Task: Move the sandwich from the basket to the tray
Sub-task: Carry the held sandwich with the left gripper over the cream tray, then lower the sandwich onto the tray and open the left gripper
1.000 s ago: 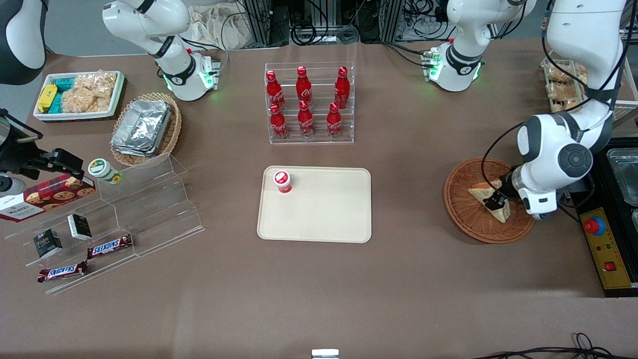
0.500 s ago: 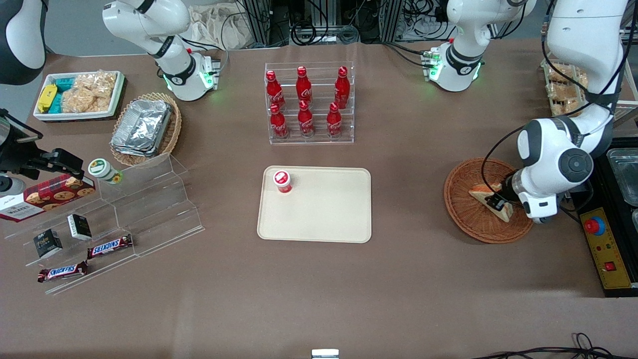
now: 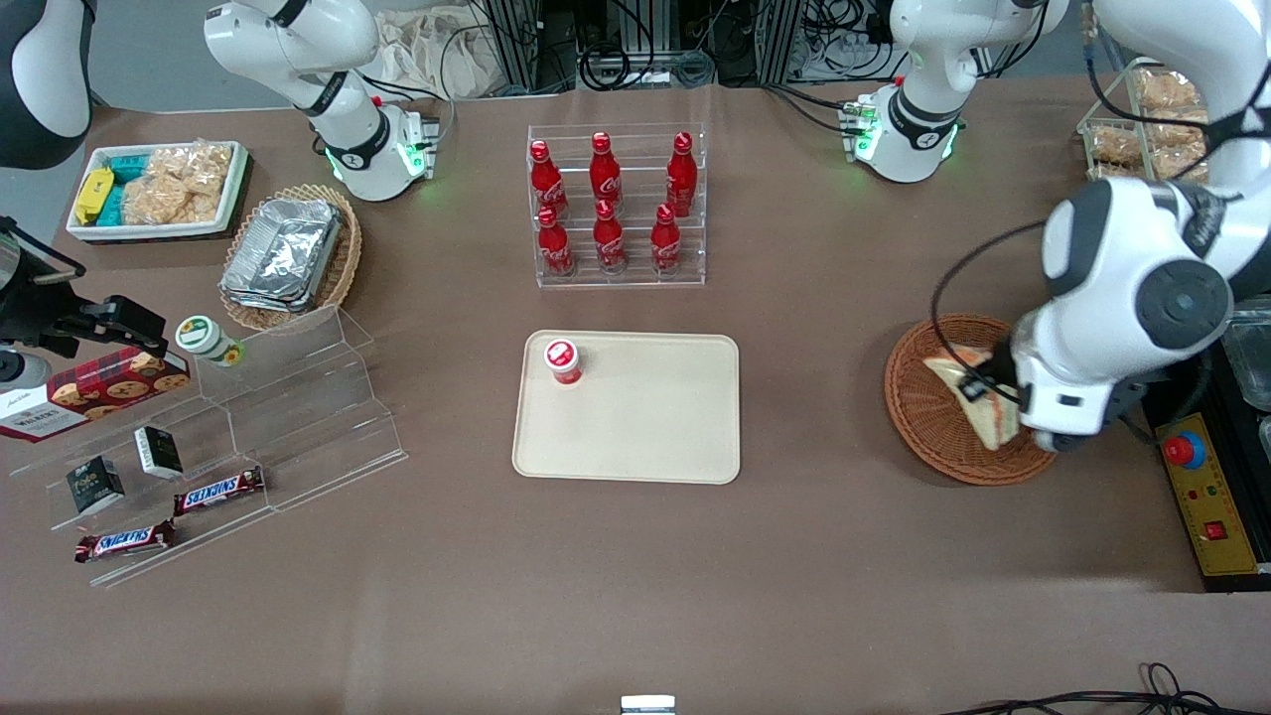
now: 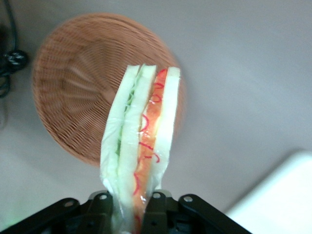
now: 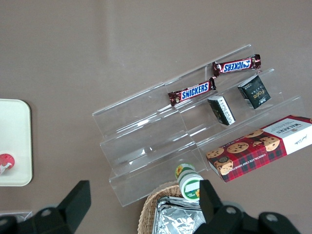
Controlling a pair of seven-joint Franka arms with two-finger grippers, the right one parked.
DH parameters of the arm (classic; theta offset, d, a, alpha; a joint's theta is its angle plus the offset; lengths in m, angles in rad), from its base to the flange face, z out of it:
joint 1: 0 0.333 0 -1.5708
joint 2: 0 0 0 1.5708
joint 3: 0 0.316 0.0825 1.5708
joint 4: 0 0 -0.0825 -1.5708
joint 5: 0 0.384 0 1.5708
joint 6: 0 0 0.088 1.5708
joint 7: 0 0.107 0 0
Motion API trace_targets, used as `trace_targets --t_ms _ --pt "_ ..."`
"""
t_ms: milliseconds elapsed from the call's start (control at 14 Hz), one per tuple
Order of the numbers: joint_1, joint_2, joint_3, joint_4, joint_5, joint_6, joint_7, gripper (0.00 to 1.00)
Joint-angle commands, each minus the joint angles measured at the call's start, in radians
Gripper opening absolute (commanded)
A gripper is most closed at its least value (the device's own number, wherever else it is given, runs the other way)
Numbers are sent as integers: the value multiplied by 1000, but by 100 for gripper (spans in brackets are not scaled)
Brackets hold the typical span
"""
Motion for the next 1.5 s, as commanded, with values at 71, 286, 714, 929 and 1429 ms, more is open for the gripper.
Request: trace_targets --t_ms 71,286,714,929,1429 --pt "-8 73 -229 118 1 -70 50 0" --pt "-47 212 -328 154 4 72 52 0" --pt "-178 467 -317 174 207 266 -28 0" --pt "-207 525 -314 176 243 356 -57 0" --pt "-235 598 -299 187 416 386 -154 100"
